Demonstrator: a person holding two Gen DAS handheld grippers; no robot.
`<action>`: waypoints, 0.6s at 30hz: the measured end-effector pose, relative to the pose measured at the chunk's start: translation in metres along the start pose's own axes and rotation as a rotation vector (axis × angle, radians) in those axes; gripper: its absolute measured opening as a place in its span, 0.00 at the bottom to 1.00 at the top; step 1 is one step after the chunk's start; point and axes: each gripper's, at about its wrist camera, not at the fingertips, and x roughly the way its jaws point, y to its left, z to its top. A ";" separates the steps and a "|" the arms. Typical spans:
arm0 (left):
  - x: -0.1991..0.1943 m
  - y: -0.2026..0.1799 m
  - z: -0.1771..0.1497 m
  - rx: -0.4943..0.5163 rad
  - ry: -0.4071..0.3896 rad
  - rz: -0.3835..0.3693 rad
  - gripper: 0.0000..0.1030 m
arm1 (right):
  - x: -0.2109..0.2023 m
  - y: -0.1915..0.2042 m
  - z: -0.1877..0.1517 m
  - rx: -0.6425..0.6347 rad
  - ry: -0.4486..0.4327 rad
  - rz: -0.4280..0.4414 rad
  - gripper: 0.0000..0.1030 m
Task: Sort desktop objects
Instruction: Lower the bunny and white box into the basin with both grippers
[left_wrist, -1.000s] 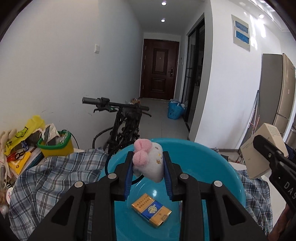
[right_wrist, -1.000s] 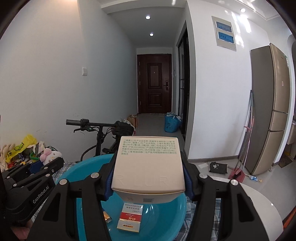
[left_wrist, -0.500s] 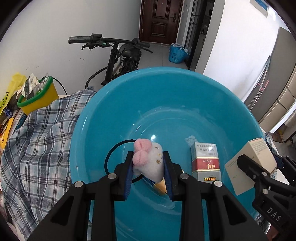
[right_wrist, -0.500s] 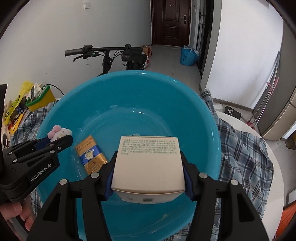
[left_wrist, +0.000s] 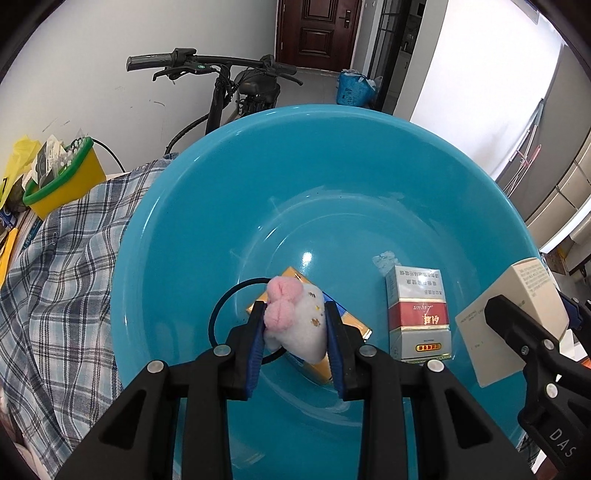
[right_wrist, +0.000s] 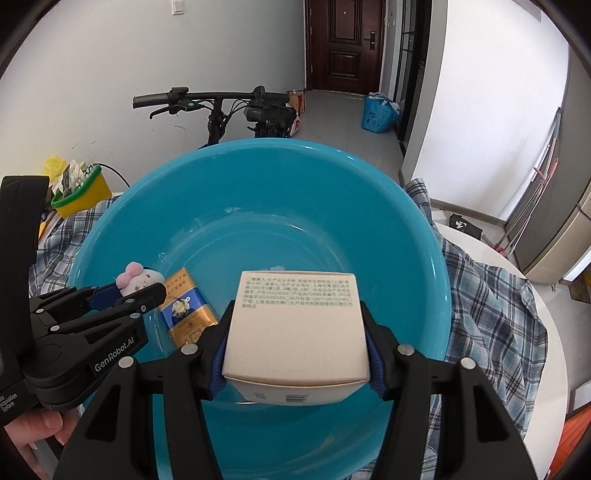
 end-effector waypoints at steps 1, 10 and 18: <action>0.000 -0.001 0.000 0.003 -0.001 0.003 0.31 | 0.000 0.001 0.001 0.001 -0.002 0.000 0.56; 0.002 -0.003 0.002 0.022 0.010 0.032 0.37 | 0.002 -0.005 0.004 0.016 -0.008 -0.016 0.56; -0.015 -0.001 0.005 0.032 -0.078 0.053 0.68 | 0.002 -0.007 0.004 0.021 -0.010 -0.021 0.56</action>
